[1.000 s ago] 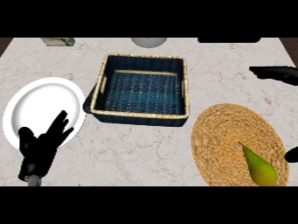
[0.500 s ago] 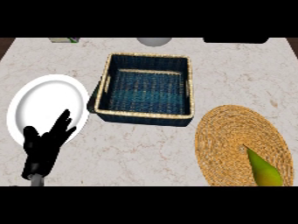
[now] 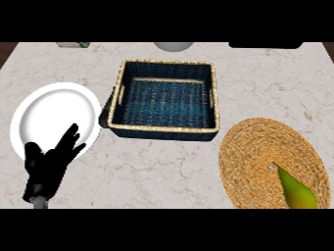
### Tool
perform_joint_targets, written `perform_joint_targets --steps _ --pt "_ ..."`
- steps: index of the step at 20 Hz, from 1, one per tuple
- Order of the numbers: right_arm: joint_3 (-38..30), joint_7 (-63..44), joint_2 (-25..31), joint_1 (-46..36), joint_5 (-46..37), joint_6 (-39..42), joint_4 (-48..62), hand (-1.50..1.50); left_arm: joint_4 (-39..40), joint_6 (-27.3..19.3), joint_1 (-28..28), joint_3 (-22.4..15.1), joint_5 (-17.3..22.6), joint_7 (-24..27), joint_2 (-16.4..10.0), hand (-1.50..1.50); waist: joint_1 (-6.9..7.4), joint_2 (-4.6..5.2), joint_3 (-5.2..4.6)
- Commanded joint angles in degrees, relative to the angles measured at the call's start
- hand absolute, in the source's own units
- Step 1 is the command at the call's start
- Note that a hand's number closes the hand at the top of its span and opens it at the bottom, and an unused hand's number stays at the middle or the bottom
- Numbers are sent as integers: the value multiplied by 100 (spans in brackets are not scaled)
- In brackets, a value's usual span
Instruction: Pick the pear from the placemat and place it in the basket
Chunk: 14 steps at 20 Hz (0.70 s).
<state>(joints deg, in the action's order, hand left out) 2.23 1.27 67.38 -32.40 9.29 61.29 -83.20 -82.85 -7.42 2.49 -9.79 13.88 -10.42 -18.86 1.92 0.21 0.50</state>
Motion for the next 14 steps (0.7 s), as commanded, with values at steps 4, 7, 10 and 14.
perform_joint_targets --steps 4,7,10,14 --pt "90 1010 -84 51 -489 587 338 -150 363 272 442 123 91 -123 -224 0 -19 30 -38" --pt "276 1057 -386 380 -580 232 -30 -150 551 40 11 190 9 -510 -167 0 -176 11 -38" --pt "597 1063 -836 551 -955 -123 35 -150 205 -111 382 -22 -159 -353 5 0 -80 14 -33" --pt "630 1124 -1045 769 -1150 -401 -213 -150 268 116 412 96 -87 -292 -115 0 -145 -8 -42"
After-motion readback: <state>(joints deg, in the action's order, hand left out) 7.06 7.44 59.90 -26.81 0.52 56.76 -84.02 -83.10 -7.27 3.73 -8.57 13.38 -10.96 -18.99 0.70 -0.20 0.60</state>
